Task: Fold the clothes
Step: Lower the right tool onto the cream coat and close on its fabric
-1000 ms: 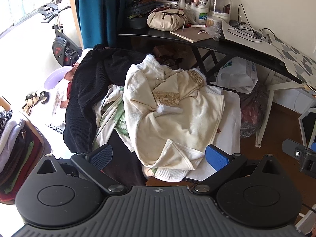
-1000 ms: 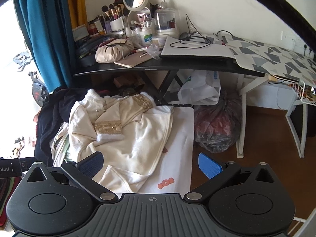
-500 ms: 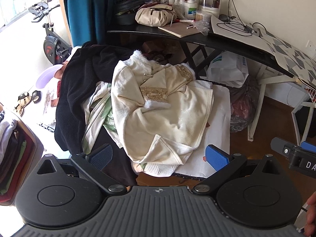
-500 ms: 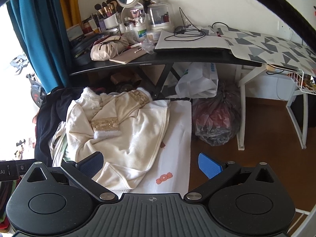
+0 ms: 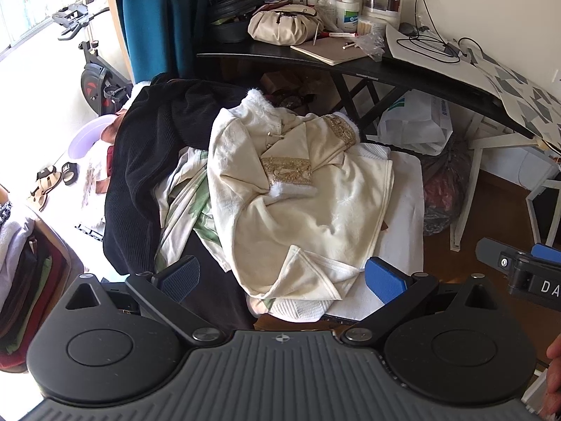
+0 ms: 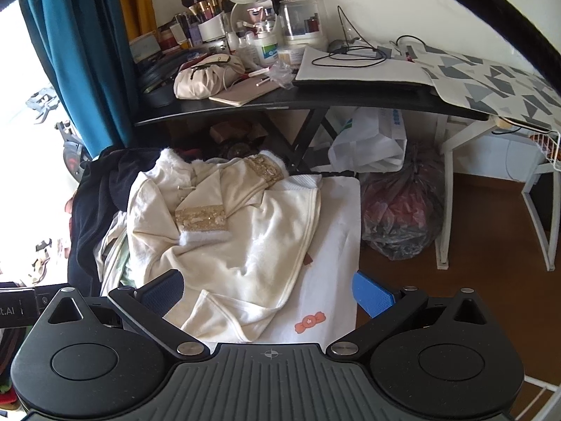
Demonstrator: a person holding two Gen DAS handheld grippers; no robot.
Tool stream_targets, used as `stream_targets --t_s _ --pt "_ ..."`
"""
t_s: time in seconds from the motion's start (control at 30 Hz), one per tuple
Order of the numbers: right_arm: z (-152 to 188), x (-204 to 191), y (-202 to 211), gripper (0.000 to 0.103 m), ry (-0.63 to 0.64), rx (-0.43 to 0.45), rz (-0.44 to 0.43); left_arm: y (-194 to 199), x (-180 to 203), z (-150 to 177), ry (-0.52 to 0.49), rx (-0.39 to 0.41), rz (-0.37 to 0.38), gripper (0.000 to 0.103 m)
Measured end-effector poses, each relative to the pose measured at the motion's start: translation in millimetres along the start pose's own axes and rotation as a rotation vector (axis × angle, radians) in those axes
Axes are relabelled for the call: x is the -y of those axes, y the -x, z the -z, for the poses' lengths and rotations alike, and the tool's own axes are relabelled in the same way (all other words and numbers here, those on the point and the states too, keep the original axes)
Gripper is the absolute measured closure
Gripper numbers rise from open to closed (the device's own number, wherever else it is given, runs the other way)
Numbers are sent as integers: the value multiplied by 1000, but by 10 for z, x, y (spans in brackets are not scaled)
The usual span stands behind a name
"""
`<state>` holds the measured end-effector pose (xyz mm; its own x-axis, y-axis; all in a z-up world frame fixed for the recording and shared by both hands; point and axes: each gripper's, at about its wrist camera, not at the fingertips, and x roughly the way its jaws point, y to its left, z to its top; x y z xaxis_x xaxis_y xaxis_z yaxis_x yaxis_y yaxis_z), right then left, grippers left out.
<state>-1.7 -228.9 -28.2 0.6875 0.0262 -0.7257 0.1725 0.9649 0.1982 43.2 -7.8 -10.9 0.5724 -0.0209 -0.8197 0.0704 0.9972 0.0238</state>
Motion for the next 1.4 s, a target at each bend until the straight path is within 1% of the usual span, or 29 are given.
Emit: stream_targets --t_s 0.17,0.37,0.57,0.77,0.9,0.97,1.1,1.2,1.4 --pt "-117 -143 -161 1 10 -7 0 -193 -100 -212 -7 -13 21 0" --pt "-311 -388 -535 1 1 -51 22 -523 -265 -508 -30 -56 51 0" --pt "-513 -636 -916 1 -8 -96 47 -816 -416 -842 -82 -65 71 0" --pt "-708 -931 -1296 1 9 -145 93 -1217 -623 -1125 -102 -123 90 0" --pt "-766 -1045 -1543 1 -17 -192 102 -1471 -765 -1259 -121 -156 97 0" --pt "-786 -1091 -1688 1 -35 -220 107 -1602 -844 -1315 -118 -172 112 1" --pt "-831 -1169 -1949 1 -72 -260 118 -1908 -1070 -1447 -70 -214 115 1" --pt "-914 -1194 -2111 1 -99 -252 129 -2115 -1233 -1546 -41 -228 121 1" --pt "-1127 -1162 -2392 1 -121 -187 165 -2567 -1467 -1763 4 -216 129 1"
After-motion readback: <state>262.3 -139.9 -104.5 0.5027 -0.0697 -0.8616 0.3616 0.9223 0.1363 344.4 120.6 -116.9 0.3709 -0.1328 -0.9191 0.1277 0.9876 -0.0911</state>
